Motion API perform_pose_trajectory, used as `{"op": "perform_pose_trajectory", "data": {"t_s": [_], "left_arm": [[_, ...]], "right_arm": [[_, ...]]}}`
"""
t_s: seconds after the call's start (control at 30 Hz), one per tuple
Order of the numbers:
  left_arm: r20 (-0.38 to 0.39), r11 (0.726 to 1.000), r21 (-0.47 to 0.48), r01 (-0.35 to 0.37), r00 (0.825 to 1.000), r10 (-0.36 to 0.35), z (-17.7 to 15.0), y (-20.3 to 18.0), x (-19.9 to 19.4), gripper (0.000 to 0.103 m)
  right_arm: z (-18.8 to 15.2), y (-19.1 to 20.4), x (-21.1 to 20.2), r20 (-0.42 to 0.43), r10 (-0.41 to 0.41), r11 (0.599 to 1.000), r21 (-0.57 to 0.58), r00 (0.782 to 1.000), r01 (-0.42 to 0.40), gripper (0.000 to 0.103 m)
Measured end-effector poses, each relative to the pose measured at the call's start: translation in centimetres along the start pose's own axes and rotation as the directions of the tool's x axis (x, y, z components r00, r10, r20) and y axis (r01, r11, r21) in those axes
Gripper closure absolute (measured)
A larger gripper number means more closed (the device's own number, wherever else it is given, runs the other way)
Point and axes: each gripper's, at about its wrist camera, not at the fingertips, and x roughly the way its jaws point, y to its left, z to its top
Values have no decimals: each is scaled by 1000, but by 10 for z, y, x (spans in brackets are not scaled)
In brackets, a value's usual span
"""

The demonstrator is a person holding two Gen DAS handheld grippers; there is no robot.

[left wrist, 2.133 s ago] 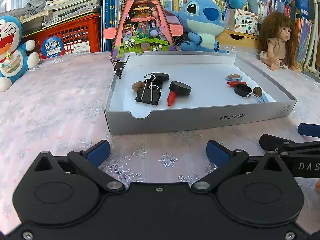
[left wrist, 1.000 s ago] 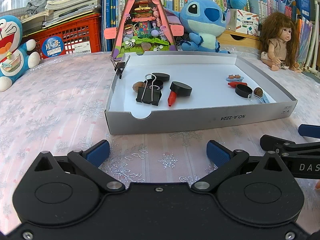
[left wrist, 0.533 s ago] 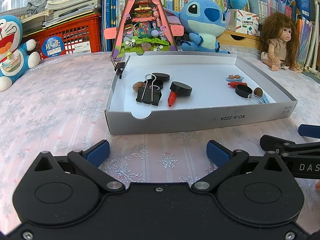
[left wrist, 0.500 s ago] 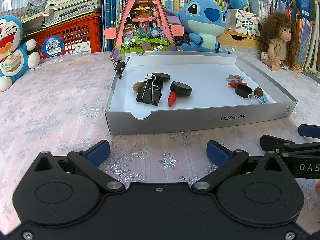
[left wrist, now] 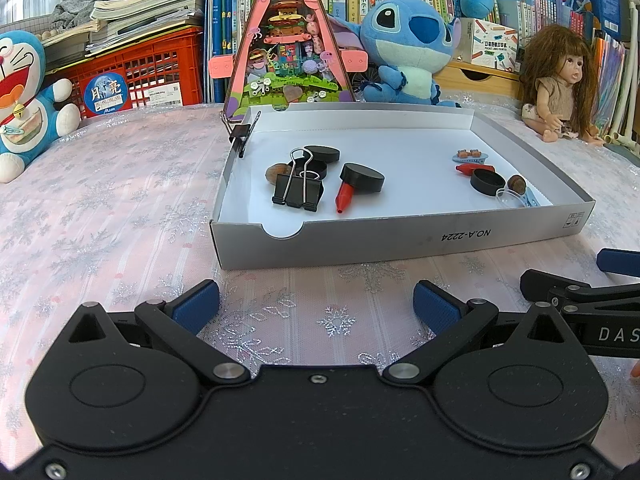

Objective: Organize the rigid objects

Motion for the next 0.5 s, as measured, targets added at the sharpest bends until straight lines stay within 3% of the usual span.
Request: {"op": "perform_pose_trajectory", "data": {"t_s": [0.5], "left_arm": [[0,1000,-10,-12,1000,12,1,4,-1,0]], "right_arm": [[0,0,0,0,0,1000,0,1000,0,0]]}}
